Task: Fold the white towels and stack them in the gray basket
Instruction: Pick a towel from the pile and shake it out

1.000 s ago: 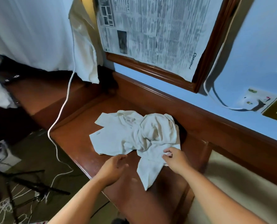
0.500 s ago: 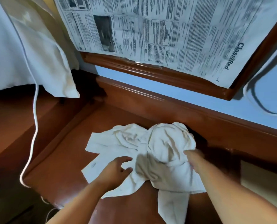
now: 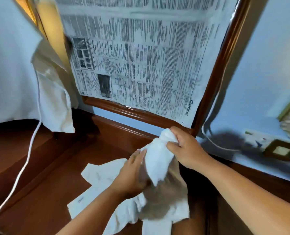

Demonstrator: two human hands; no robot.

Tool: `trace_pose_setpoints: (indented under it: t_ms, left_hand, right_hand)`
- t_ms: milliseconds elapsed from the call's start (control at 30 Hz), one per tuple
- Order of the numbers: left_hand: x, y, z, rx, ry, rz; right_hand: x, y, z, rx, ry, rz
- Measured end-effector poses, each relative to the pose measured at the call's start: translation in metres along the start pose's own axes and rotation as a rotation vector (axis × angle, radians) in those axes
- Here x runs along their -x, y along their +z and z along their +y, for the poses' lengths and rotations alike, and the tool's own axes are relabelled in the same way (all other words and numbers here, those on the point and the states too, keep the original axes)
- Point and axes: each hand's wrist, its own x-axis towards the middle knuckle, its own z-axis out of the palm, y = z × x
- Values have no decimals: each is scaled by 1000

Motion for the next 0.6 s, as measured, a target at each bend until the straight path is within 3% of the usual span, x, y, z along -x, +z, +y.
trace_pose_setpoints:
  t_ms: [67,133,267,400,500,600]
  left_hand:
    - [14,-8,28,-19,11,112]
    - [33,-19,51,130,12,195]
    - [84,-47,105,923,-114,105]
    - [112,-55,151,988,-332,189]
    - [134,-53,184,1184,-449,-2]
    - [164,-60,236,1314,-311,-26]
  right_hand:
    - [12,-39,-28,-13,-91,55]
    - [29,-75,-51,-57,-164,68]
    - [68,-134,-94,-160,-303,169]
    - [107,-188,-127,-211,-396,250]
    - [139,-224,-152,-118,-450,283]
    - [189,-260,-181,41,-471,358]
